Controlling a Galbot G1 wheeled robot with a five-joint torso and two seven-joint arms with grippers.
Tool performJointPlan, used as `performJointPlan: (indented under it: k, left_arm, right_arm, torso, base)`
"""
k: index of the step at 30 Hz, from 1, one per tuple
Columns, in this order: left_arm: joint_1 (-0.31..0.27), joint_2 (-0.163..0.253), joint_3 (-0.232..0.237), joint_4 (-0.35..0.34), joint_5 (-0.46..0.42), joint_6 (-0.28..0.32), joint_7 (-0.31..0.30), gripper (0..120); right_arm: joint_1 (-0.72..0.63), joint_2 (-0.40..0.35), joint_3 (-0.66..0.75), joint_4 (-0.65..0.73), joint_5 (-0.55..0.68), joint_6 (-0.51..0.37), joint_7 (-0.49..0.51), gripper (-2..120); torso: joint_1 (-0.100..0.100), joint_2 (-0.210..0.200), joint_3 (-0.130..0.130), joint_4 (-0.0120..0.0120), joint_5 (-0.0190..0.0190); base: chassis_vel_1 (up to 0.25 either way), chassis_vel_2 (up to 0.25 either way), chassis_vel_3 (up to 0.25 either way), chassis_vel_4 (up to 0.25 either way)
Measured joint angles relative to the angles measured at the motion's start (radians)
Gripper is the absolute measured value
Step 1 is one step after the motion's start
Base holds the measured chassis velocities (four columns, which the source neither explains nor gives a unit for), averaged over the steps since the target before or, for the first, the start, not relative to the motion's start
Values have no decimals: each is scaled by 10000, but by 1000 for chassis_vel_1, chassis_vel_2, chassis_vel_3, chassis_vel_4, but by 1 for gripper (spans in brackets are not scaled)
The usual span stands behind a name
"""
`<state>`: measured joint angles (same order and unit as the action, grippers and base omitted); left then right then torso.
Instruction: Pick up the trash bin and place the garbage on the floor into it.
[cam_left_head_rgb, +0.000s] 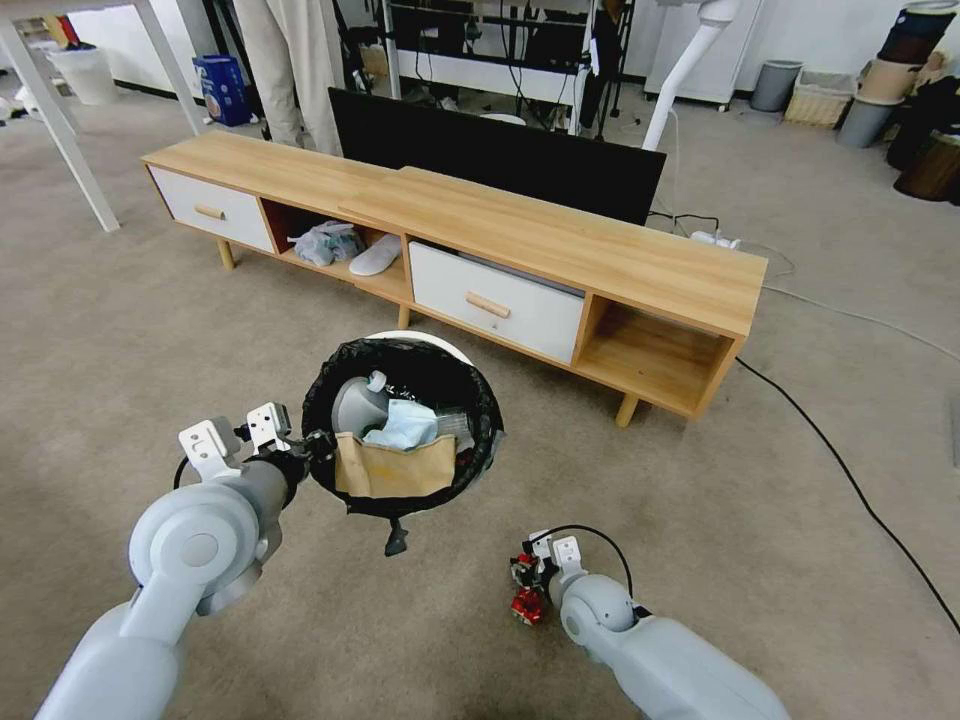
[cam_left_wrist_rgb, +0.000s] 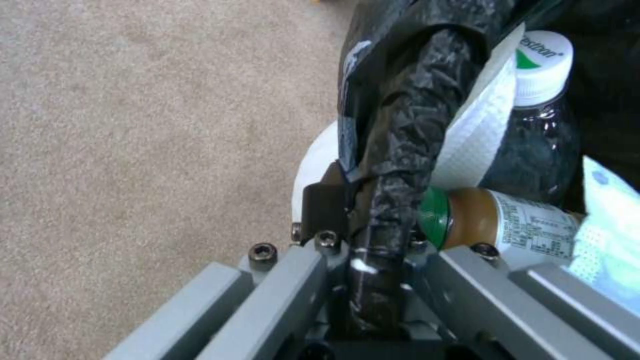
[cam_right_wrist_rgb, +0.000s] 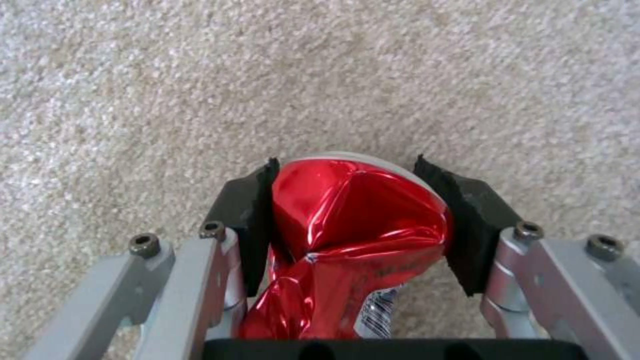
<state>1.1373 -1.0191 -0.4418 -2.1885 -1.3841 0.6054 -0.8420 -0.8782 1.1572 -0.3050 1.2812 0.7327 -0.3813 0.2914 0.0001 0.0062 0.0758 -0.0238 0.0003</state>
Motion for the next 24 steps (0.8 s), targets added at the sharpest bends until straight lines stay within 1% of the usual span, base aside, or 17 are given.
performJointPlan:
  k: [6,10,12,13,15,16,17,18,20,21,23,24]
  left_arm:
    - [12,-7,-3,23,42,0,29,0]
    - [52,-8,-37,33,53,0,42,0]
    - [56,-8,-42,34,50,-1,46,0]
    - [56,-8,-42,34,50,-1,46,0]
    - [25,-6,-44,62,45,0,46,0]
    - [25,-6,-44,62,45,0,46,0]
    - [6,-3,-37,86,42,0,47,0]
    - [6,-3,-37,86,42,0,47,0]
    - [-45,-4,23,152,39,-1,54,0]
    - [-45,-4,23,152,39,-1,54,0]
    - [-86,-13,80,180,27,-2,54,0]
    - [-86,-13,80,180,27,-2,54,0]
  right_arm:
    - [30,12,111,-45,-78,90,-65,50]
    - [91,-138,233,103,-100,134,-90,50]
    - [114,-493,442,424,-180,178,-102,50]
    - [114,-493,442,424,-180,178,-102,50]
    - [73,-952,672,839,-289,216,-106,50]
    - [73,-952,672,839,-289,216,-106,50]
    - [20,-1260,814,1131,-371,255,-129,50]
    - [20,-1260,814,1131,-371,255,-129,50]
    - [-96,-1779,1114,1652,-417,301,-157,50]
    - [-96,-1779,1114,1652,-417,301,-157,50]
    - [-207,-2084,1374,2065,-418,355,-178,50]
    - [-207,-2084,1374,2065,-418,355,-178,50]
  torso:
    - [0,0,0,-1,0]
    - [0,0,0,0,0]
    - [0,0,-1,0,-1]
    - [0,0,-1,0,-1]
    - [0,0,-1,-1,-3]
    - [0,0,-1,-1,-3]
    - [0,0,-1,-3,-3]
    - [0,0,-1,-3,-3]
    - [0,0,-2,-3,-3]
    - [0,0,-2,-3,-3]
    - [0,0,-1,-3,3]
    - [0,0,-1,-3,3]
  base:
    - [0,0,0,0]
    - [0,0,0,0]
    - [0,0,0,0]
    - [0,0,0,0]
    - [0,0,0,0]
    - [0,0,0,0]
    - [0,0,0,0]
    - [0,0,0,0]
    - [0,0,0,0]
    - [0,0,0,0]
    - [0,0,0,0]
    - [0,0,0,0]
